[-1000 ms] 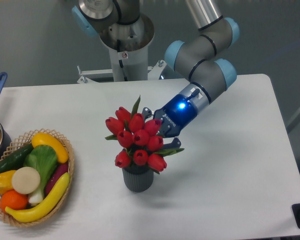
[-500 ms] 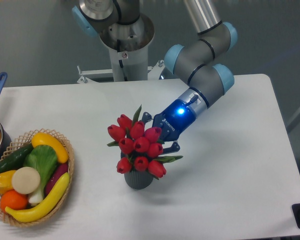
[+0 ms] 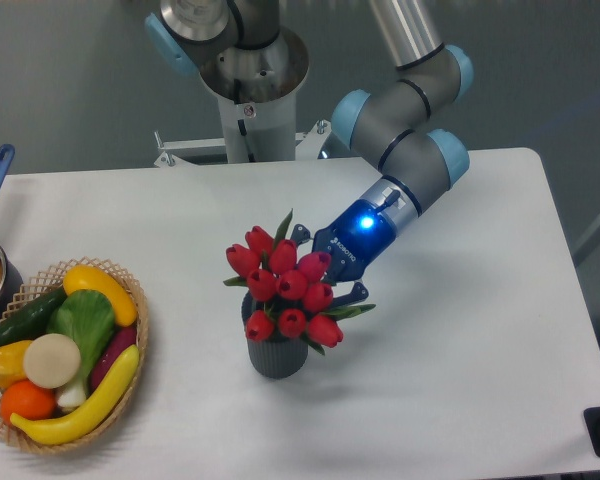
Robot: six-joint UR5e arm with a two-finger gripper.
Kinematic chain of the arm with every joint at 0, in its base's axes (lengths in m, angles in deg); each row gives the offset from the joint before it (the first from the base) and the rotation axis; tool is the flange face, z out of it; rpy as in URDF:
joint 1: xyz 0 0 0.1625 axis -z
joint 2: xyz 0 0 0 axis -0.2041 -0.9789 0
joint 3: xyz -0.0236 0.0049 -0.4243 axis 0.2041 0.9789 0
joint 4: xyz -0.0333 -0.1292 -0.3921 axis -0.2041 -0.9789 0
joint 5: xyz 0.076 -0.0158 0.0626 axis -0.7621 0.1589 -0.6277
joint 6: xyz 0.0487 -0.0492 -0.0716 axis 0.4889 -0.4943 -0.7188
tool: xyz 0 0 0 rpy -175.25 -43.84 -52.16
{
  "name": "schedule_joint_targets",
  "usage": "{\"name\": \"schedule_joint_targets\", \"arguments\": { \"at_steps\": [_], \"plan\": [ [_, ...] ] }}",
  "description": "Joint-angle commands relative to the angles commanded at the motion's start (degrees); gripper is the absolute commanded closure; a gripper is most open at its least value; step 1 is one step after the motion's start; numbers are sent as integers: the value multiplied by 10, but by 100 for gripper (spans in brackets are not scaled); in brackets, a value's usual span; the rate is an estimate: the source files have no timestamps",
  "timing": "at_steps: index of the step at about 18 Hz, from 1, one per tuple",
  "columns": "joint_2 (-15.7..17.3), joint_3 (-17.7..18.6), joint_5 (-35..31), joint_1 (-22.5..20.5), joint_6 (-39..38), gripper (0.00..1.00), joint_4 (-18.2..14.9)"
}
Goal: Insert the flowers into the vase
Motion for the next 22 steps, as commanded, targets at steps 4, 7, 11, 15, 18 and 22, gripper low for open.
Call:
{"name": "schedule_joint_targets", "arguments": {
  "at_steps": [4,7,11,15,18,22],
  "plan": [
    [4,2,-1,-4,0,11,-1],
    [18,7,-1,-12,0,0,-1],
    [55,17,-3,-31,1,0,-1],
    [122,17,-179,-65,4,0,-1],
    [177,4,-306,-82,2,0,-4],
    [219,-12,-379,-104,0,0,-8]
  ]
}}
